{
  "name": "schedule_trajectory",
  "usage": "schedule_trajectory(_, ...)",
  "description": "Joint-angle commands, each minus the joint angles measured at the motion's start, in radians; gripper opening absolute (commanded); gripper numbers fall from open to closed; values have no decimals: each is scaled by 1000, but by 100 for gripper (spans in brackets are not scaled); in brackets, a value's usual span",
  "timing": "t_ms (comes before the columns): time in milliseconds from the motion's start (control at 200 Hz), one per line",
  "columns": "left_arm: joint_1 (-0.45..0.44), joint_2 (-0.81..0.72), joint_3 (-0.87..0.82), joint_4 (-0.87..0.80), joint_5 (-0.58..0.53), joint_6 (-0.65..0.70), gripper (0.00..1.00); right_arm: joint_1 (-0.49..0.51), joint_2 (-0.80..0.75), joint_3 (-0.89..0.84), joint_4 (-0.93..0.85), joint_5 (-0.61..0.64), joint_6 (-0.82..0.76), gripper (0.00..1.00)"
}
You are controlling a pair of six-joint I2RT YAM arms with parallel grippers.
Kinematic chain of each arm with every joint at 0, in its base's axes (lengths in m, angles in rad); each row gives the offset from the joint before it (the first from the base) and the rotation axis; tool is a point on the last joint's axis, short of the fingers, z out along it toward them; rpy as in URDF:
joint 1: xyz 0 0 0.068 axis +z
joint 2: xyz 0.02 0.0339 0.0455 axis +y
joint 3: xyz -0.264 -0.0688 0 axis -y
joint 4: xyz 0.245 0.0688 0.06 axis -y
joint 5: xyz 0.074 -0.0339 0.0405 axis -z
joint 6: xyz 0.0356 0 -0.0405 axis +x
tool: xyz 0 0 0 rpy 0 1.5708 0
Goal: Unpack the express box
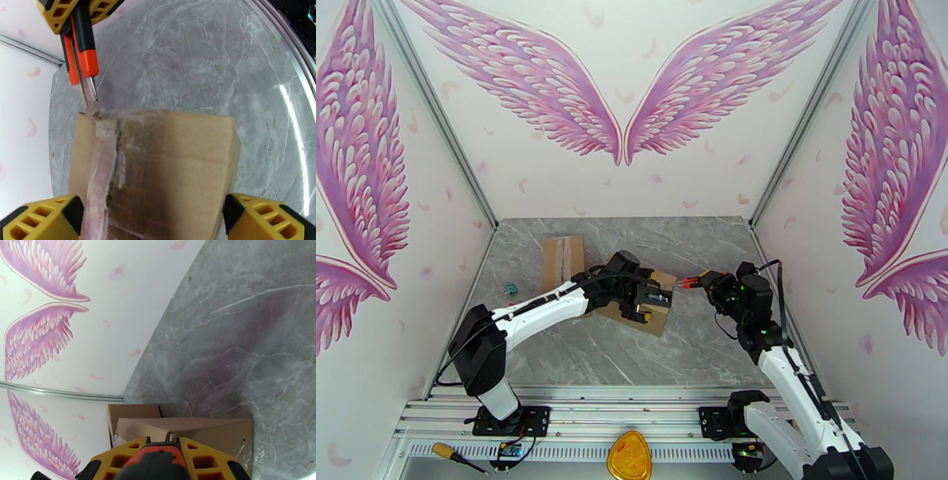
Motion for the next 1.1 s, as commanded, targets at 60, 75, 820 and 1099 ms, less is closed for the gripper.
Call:
schedule_trajectory(60, -6, 26, -17, 94, -40, -48, 99, 20, -37, 2, -93, 14, -1, 0)
schedule_trajectory(75, -7, 26, -18, 98, -40, -50, 99, 20, -34, 2, -95, 14, -1, 0)
schedule_trajectory(820, 13, 121, 11, 247, -66, -114, 99, 57, 56, 149, -431, -168, -134, 0)
schedule_trajectory(1099, 67, 104, 8, 251, 11, -98, 99, 42, 97, 127, -380, -313, -127, 0)
